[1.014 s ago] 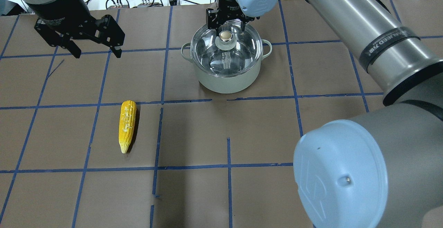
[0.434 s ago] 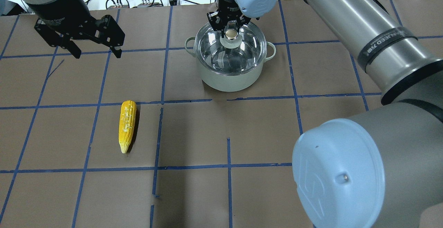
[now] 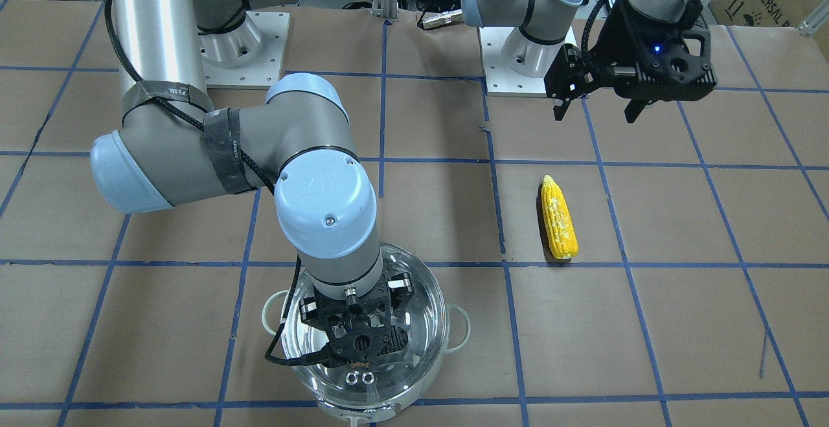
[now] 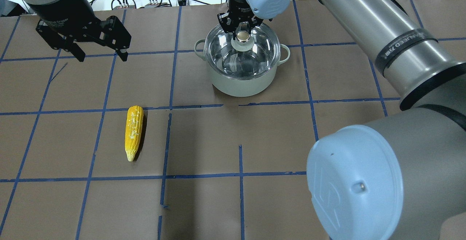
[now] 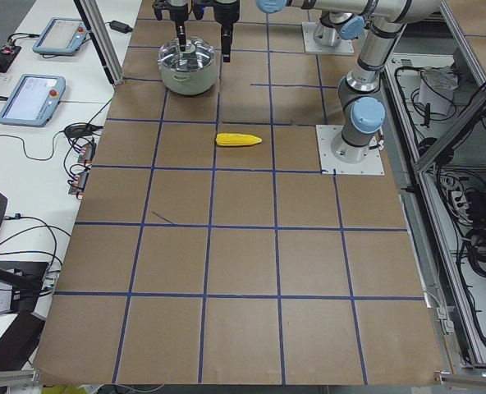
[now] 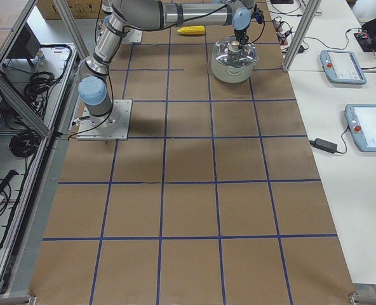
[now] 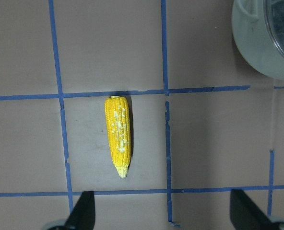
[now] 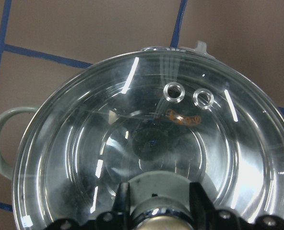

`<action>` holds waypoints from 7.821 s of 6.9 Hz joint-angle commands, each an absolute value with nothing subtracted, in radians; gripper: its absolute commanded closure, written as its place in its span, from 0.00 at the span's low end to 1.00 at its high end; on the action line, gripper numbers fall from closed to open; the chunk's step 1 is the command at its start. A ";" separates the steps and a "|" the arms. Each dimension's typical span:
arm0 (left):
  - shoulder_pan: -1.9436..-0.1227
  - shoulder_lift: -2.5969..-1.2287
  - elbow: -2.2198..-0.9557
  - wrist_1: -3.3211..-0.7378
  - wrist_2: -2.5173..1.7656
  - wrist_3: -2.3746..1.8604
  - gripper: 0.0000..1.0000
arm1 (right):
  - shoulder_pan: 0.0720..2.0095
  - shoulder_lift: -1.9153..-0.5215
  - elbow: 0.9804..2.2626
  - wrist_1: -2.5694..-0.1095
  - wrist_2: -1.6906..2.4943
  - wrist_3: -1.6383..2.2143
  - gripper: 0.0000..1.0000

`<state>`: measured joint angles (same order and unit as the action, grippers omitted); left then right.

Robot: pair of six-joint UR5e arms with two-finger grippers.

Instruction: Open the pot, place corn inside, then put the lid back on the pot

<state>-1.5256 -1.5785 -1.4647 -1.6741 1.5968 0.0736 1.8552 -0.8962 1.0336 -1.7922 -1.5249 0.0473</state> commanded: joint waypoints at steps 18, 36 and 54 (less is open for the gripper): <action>-1.428 -1.785 -1.482 -1.570 1.585 0.188 0.00 | 1.716 -1.033 0.959 -1.539 -1.575 -0.183 0.79; -1.365 -1.852 -1.855 -1.119 1.568 0.255 0.80 | 1.583 -1.534 1.513 -1.534 -1.568 -0.207 0.76; -1.725 -2.133 -1.004 -1.624 1.512 0.031 0.00 | 1.592 -1.540 1.474 -1.448 -1.565 -0.166 0.75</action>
<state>-1.7613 -2.2109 -0.9451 -1.5507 1.4985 -0.0555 1.5893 -1.5470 1.4771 -1.4421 -1.5707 -0.1831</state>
